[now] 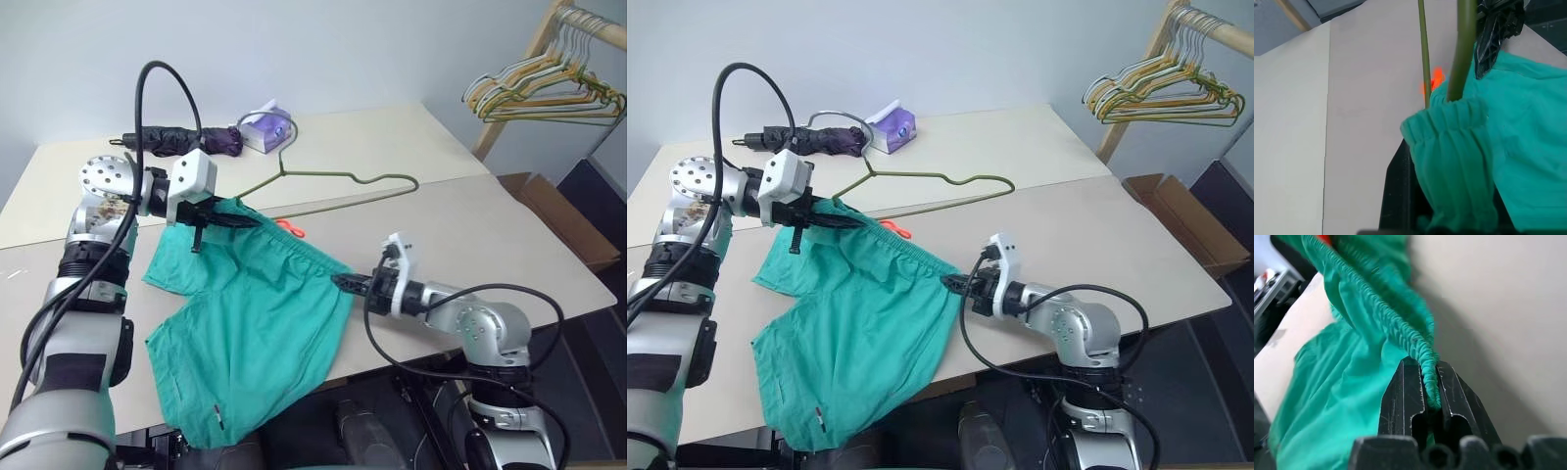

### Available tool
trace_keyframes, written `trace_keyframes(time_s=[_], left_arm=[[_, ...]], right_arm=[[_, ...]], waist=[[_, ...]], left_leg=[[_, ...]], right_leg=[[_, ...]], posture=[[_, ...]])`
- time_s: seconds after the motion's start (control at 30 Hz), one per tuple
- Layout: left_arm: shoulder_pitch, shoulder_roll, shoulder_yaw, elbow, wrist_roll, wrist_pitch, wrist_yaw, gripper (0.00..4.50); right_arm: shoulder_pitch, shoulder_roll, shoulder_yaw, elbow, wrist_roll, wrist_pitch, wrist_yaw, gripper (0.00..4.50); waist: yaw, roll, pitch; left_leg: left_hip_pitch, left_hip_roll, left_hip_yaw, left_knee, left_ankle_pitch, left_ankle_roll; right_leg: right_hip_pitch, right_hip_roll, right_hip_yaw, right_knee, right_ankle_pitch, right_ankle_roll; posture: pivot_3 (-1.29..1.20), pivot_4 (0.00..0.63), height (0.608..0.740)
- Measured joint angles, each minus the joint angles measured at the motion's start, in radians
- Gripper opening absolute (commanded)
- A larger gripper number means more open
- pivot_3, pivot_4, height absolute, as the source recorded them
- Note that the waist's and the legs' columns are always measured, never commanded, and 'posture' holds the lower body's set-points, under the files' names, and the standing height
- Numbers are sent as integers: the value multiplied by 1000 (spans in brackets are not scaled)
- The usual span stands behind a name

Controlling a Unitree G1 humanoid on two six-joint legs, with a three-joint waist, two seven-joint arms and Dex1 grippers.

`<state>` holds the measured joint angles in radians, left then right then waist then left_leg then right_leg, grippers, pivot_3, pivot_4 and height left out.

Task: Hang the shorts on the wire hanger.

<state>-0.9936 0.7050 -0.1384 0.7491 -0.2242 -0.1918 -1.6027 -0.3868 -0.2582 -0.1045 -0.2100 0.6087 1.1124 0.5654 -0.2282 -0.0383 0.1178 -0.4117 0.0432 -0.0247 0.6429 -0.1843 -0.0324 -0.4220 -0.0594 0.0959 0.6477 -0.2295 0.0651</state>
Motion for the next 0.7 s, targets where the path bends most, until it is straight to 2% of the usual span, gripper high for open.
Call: trace_keyframes(time_s=[0.17,0.43,0.7], left_arm=[[7,10,-6,-11,-23,67,-7,0],[34,175,-222,-126,-185,82,4,0],[14,198,-255,-74,-187,26,8,0]], right_arm=[[-30,-70,-7,17,-5,-55,-13,12],[-113,-209,56,94,-3,-197,54,12],[-106,-304,142,98,-3,-337,128,12]], waist=[[-6,0,0],[-5,0,0],[-1,0,0]], left_leg=[[0,0,0,0,0,0],[0,0,0,-1,0,0],[0,0,0,-1,0,0]], right_leg=[[0,0,1,0,0,0],[0,0,0,0,0,0],[0,1,0,0,0,0]], posture=[[-155,66,740],[-158,78,740],[-144,82,740]])
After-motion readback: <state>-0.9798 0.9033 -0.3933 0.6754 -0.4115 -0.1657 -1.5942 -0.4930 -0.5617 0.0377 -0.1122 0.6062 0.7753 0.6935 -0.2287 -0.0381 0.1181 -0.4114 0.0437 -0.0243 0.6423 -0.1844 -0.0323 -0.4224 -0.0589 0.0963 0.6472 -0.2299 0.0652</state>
